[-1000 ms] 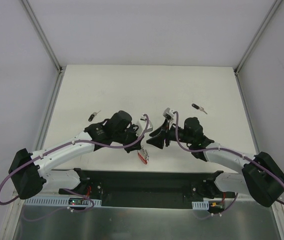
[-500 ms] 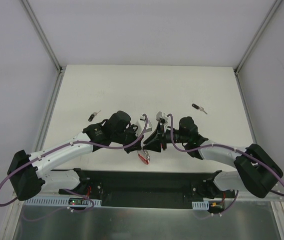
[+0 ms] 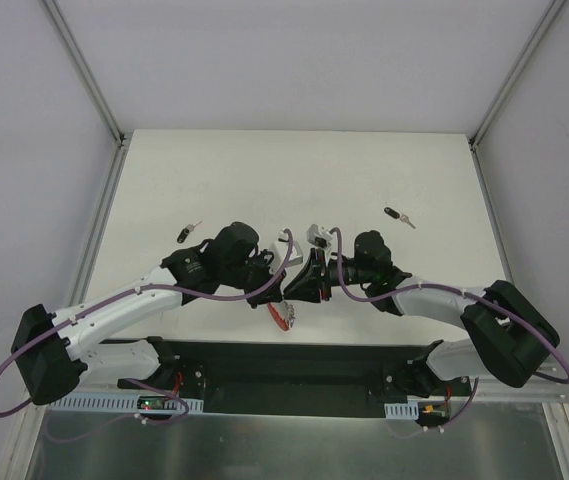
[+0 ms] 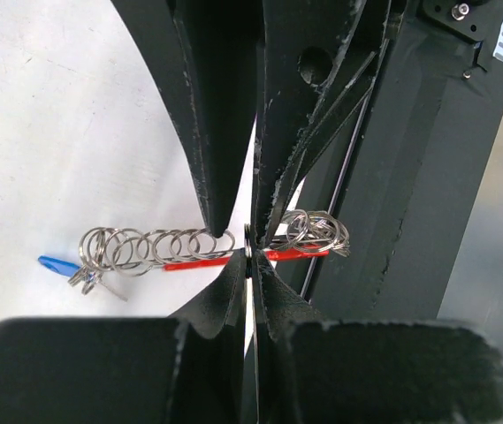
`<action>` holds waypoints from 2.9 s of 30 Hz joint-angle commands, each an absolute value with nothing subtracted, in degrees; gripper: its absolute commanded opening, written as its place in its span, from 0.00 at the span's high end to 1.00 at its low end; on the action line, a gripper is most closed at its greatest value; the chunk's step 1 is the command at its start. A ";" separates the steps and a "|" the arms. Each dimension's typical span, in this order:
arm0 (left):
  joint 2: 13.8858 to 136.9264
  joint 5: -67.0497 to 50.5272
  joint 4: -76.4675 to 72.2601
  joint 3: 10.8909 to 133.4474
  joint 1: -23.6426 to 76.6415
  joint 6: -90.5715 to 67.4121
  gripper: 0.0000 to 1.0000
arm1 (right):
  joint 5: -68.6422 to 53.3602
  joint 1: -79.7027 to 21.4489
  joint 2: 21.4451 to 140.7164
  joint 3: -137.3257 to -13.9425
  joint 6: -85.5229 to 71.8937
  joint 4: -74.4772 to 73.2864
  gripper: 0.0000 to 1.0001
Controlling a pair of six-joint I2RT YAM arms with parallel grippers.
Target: Put the keys on the keyring
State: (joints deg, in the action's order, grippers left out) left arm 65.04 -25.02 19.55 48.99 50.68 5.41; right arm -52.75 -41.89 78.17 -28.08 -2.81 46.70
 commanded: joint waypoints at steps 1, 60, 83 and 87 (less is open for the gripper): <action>62.75 -28.91 19.07 51.06 51.24 6.68 1.00 | -55.90 -42.27 78.92 -30.59 -1.23 49.92 0.77; 46.31 -41.10 -14.06 49.39 27.25 -13.97 0.38 | -55.36 -35.51 79.54 -48.95 -37.18 84.46 0.99; 52.65 -57.74 -21.44 49.57 23.82 -20.30 0.57 | -58.18 -35.86 82.18 -52.29 -38.58 84.46 0.99; 52.65 -56.17 -22.76 49.05 23.82 -20.74 0.64 | -58.36 -36.03 82.27 -52.82 -38.76 84.38 0.99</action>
State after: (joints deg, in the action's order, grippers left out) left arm 52.90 -55.48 -18.02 48.49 24.16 -20.21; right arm -57.56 -35.68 82.41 -49.32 -38.00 71.83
